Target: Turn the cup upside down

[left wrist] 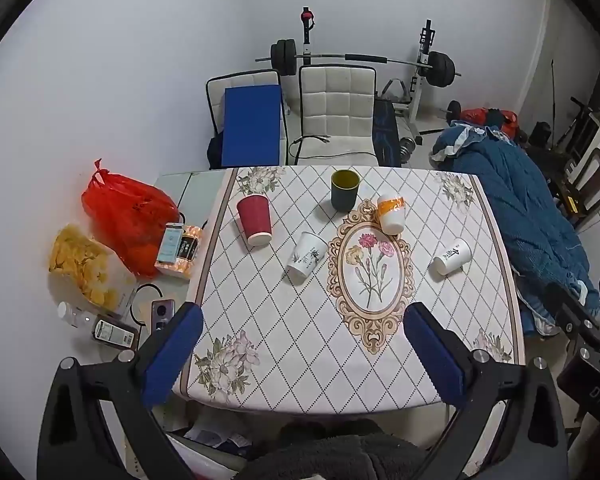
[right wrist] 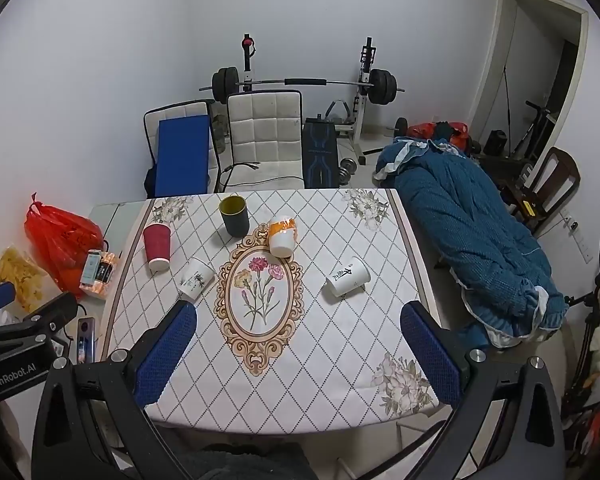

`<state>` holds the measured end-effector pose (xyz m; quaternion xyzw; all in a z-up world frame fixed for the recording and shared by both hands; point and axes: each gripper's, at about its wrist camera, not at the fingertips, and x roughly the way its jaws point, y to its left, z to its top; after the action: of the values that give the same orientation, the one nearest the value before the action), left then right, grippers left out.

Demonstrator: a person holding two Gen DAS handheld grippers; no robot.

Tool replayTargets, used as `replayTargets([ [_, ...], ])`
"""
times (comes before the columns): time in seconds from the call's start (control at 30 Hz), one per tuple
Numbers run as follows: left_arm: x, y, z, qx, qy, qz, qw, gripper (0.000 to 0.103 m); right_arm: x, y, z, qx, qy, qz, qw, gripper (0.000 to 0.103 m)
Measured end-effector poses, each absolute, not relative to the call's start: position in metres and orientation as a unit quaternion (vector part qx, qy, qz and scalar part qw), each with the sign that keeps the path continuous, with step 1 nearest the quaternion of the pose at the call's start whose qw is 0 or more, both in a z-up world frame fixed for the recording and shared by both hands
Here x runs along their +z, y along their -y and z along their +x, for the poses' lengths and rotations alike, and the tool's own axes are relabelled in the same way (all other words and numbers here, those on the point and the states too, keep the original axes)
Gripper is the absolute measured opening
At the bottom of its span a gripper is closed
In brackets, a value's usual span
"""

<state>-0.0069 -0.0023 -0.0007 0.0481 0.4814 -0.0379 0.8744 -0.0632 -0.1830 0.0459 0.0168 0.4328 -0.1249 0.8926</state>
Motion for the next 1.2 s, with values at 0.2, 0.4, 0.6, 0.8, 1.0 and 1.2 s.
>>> replayTargets([
  [0.2, -0.0009, 0.0066, -0.0016, -0.039, -0.48, 0.047, 0.875, 0.103, 0.0455, 0.1803, -0.0632, -0.125, -0.433, 0.016, 0.893, 0.103],
  [0.4, 0.0022, 0.0058, -0.0022, -0.039, -0.479, 0.046, 0.876, 0.103, 0.0457, 0.1857, -0.0644, -0.125, -0.432, 0.016, 0.893, 0.103],
  [0.6, 0.0036, 0.0068, -0.0022, -0.039, -0.477, 0.044, 0.877, 0.103, 0.0447, 0.1873, -0.0659, -0.123, -0.432, 0.015, 0.893, 0.103],
  [0.8, 0.0036, 0.0058, -0.0028, -0.04, -0.477, 0.043, 0.877, 0.103, 0.0451, 0.1861, -0.0649, -0.125, -0.433, 0.014, 0.892, 0.103],
  [1.0, 0.0044, 0.0061, -0.0018, -0.04, -0.476, 0.042, 0.878, 0.103, 0.0452, 0.187, -0.0657, -0.125, -0.434, 0.014, 0.892, 0.103],
  [1.2, 0.0048, 0.0078, -0.0023, -0.039, -0.476, 0.043, 0.877, 0.103, 0.0452, 0.1899, -0.065, -0.124, -0.432, 0.016, 0.893, 0.103],
])
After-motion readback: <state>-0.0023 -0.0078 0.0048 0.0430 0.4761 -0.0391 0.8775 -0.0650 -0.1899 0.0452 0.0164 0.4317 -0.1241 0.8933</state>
